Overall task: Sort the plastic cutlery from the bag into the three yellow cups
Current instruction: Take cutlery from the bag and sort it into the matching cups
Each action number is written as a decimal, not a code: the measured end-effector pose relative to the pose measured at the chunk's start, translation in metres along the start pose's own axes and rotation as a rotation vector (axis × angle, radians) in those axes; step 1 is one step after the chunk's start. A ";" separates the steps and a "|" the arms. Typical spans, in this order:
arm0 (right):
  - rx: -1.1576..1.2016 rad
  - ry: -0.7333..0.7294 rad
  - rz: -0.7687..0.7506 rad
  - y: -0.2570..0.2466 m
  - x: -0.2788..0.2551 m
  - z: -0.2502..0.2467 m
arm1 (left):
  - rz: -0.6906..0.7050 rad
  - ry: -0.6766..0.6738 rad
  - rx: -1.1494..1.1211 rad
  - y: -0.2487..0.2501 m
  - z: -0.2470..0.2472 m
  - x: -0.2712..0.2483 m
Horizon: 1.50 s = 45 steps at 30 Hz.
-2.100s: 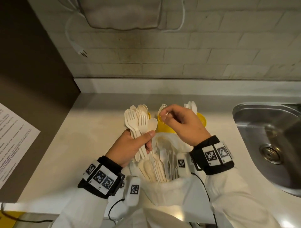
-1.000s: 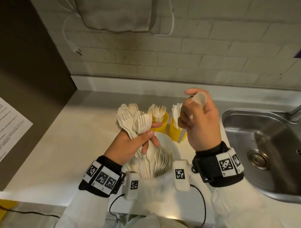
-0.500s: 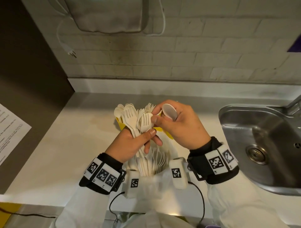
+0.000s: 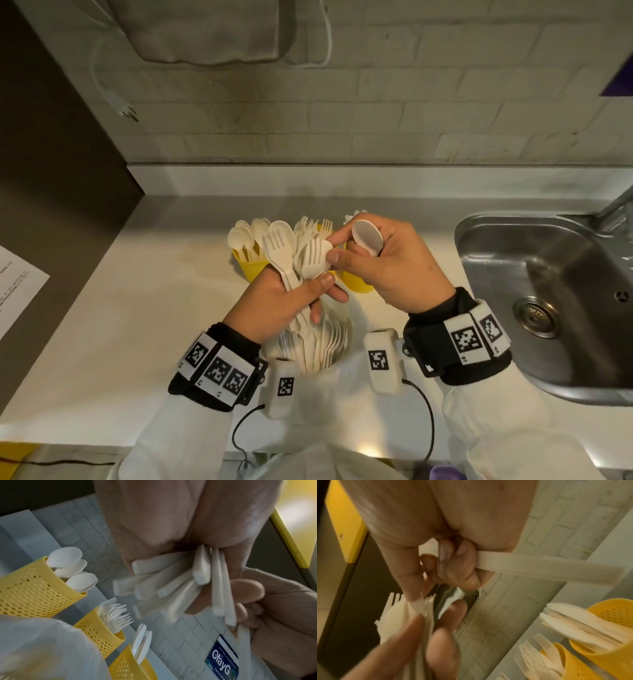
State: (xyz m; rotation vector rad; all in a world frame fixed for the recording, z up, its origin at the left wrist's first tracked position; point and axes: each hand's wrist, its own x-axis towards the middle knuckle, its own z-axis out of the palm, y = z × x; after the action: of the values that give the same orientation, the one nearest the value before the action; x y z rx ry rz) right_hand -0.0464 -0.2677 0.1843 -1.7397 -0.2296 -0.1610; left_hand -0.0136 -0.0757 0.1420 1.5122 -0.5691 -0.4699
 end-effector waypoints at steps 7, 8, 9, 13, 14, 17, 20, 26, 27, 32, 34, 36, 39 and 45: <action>0.497 0.131 0.171 0.005 0.003 -0.010 | -0.032 0.039 0.030 -0.004 -0.003 0.006; 0.475 0.141 0.157 0.005 0.005 -0.010 | -0.033 0.052 0.033 -0.003 -0.003 0.007; 0.427 0.141 0.134 0.005 0.005 -0.009 | -0.027 0.068 0.033 -0.002 -0.002 0.008; 0.252 0.143 0.081 0.002 0.006 0.002 | 0.001 0.138 0.060 -0.002 0.001 0.015; 0.222 0.163 0.085 0.002 0.006 0.004 | -0.001 0.153 0.079 -0.004 0.000 0.016; 0.328 0.229 0.143 0.002 0.011 0.009 | -0.050 0.189 0.137 -0.008 -0.004 0.016; 0.753 0.342 0.217 0.004 0.018 0.007 | -0.070 0.178 0.130 -0.007 -0.004 0.014; 0.971 0.561 0.254 0.017 0.023 -0.007 | -0.055 0.158 0.050 -0.009 -0.005 0.014; 1.003 0.586 0.271 0.021 0.023 -0.009 | -0.050 0.158 0.030 -0.008 -0.005 0.014; 1.028 0.658 0.298 0.031 0.021 -0.014 | -0.033 0.131 0.013 -0.006 -0.005 0.014; 1.051 0.611 0.281 0.026 0.018 -0.013 | -0.037 0.117 0.038 -0.003 -0.003 0.013; 1.037 0.553 0.249 0.017 0.016 -0.014 | -0.041 0.127 0.099 0.000 -0.003 0.012; 0.596 0.495 0.150 0.002 0.012 -0.017 | -0.043 0.154 0.192 -0.001 -0.003 0.010; -0.189 0.159 -0.125 -0.019 0.005 -0.013 | -0.034 0.108 0.380 -0.003 -0.004 0.011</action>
State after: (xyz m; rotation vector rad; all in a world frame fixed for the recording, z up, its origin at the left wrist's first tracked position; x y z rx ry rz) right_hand -0.0457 -0.2769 0.2056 -1.8894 -0.2113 -0.4224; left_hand -0.0025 -0.0798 0.1400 1.8991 -0.5704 -0.3140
